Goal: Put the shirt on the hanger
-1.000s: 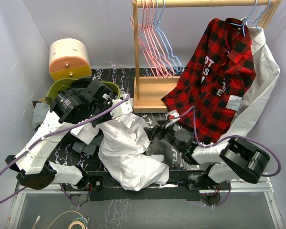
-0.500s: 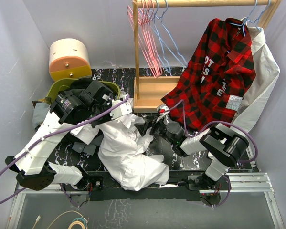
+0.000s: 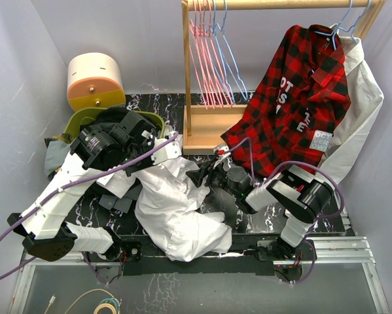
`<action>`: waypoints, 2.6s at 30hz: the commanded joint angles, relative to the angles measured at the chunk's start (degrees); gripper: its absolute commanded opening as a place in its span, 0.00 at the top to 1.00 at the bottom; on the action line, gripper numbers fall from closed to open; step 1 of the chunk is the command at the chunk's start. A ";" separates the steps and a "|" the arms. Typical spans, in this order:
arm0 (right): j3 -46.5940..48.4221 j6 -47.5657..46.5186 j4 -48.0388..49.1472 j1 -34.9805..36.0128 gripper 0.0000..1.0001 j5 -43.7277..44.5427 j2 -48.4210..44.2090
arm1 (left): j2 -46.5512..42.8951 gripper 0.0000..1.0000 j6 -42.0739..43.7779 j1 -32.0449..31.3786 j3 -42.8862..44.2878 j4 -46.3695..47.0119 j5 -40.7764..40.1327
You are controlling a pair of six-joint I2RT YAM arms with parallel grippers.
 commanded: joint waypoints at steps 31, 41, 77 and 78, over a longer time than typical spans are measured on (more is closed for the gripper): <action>5.02 0.31 0.32 -2.28 0.32 -1.11 7.77 | -2.16 1.00 -1.14 2.85 0.55 -1.10 0.44; 8.23 3.85 -4.22 -3.23 0.92 -12.23 4.74 | -1.50 1.00 -1.93 3.24 1.79 -1.19 0.87; 62.39 -5.20 -53.43 3.39 0.92 10.38 -35.89 | 4.39 1.00 -7.98 17.15 58.50 23.05 15.58; 59.74 -3.71 -54.05 3.39 0.92 12.28 -36.73 | 3.59 1.00 -8.82 17.39 54.70 22.37 15.59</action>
